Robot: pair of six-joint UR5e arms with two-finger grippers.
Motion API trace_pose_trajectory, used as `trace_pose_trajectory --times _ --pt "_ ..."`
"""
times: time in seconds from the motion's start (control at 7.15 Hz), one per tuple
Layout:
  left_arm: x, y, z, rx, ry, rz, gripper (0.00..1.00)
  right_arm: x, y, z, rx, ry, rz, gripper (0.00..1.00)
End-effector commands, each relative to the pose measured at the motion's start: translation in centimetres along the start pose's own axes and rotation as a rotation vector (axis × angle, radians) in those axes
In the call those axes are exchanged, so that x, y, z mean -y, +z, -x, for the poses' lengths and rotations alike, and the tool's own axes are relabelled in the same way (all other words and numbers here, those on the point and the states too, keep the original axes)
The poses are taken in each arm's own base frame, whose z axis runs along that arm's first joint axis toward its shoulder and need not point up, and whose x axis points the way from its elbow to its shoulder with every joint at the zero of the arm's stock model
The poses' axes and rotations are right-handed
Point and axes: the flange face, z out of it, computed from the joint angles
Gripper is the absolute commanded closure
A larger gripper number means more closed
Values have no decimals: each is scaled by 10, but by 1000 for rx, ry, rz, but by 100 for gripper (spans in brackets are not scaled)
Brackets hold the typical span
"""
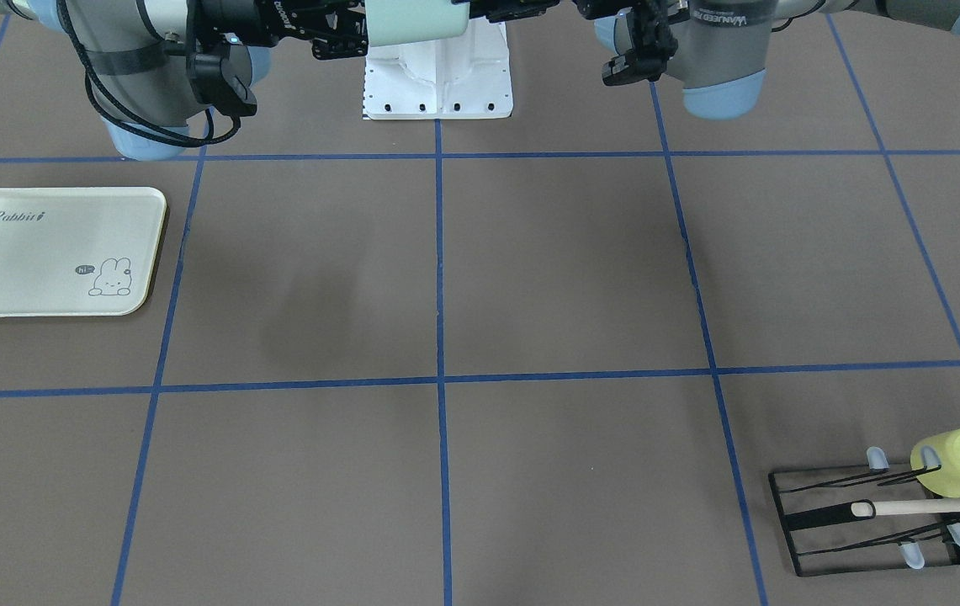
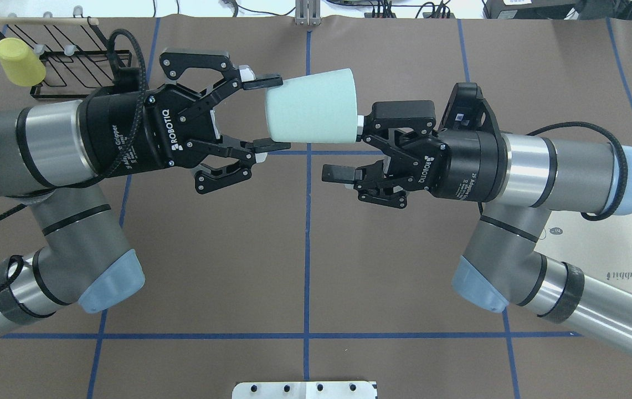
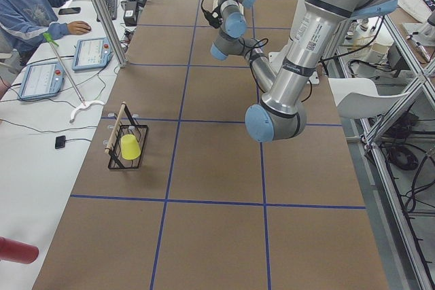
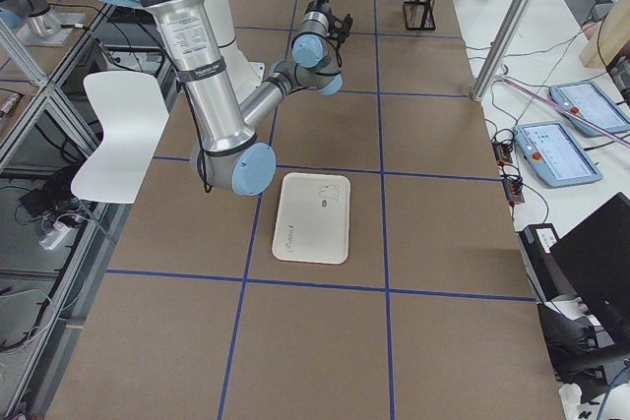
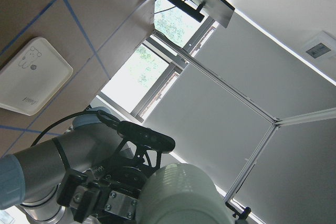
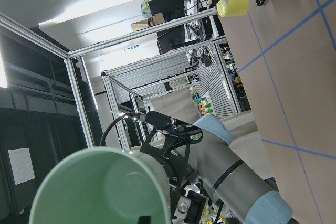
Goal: Left arm grabs green cup and hands to right arm on tray
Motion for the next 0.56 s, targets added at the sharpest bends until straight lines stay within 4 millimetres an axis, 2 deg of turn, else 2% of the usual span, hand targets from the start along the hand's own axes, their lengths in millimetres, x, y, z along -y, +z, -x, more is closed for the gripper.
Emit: trace_pose_trajectory --times 0.0,0.42 --pt "2 -1 2 5 -2 -2 79 0 -4 -1 4 -2 3 46" --pt "4 -3 5 11 -6 -9 79 0 -5 -2 3 -3 3 46"
